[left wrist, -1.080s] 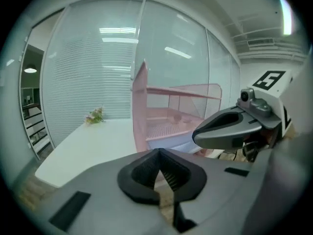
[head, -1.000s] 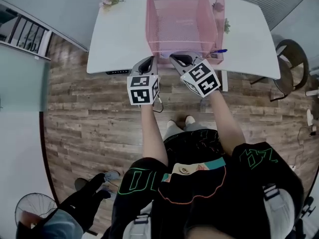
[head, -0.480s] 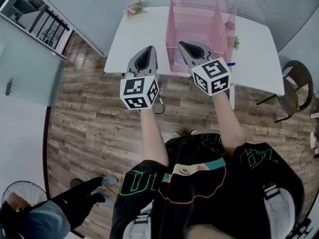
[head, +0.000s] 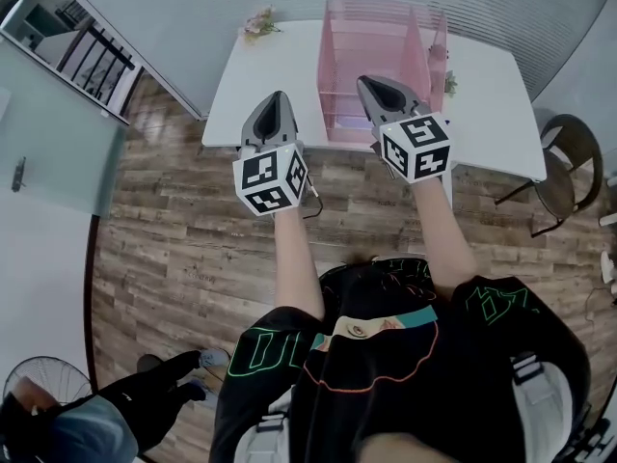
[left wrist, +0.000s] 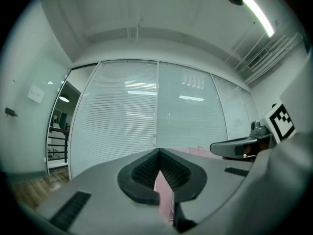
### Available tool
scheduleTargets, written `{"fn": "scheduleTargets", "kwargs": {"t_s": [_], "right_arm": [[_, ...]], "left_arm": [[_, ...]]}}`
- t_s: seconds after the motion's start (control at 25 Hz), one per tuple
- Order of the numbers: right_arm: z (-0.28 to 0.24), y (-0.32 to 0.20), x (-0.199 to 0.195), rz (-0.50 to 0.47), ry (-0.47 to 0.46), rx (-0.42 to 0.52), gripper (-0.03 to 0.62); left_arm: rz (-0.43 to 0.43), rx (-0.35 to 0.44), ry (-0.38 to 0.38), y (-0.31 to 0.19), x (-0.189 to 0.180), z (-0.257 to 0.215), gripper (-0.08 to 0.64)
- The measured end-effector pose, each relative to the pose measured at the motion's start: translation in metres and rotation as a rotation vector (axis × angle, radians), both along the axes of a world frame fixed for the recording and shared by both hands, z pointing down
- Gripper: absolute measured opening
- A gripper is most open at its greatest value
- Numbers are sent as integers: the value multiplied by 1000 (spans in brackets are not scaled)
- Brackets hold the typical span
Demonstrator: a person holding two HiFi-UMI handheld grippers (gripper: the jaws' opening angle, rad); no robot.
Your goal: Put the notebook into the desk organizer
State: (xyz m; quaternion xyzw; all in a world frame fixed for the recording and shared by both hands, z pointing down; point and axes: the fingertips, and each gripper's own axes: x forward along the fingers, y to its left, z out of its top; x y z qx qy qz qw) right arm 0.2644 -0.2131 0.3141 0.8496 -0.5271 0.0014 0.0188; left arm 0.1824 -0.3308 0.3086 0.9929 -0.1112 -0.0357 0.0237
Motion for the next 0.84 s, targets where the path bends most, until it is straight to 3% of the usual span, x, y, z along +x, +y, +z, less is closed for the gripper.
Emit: {"fn": "scheduleTargets", "kwargs": {"t_s": [0.16, 0.4, 0.84], "right_arm": [[-6, 8, 4, 31, 10, 8, 2], [-10, 16, 6, 59, 31, 10, 2], [-10, 24, 9, 71, 33, 22, 2]], "left_arm": [[-35, 2, 10, -3, -3, -3, -2], [-70, 98, -20, 2, -3, -8, -2], [-15, 53, 59, 10, -3, -10, -2]]}}
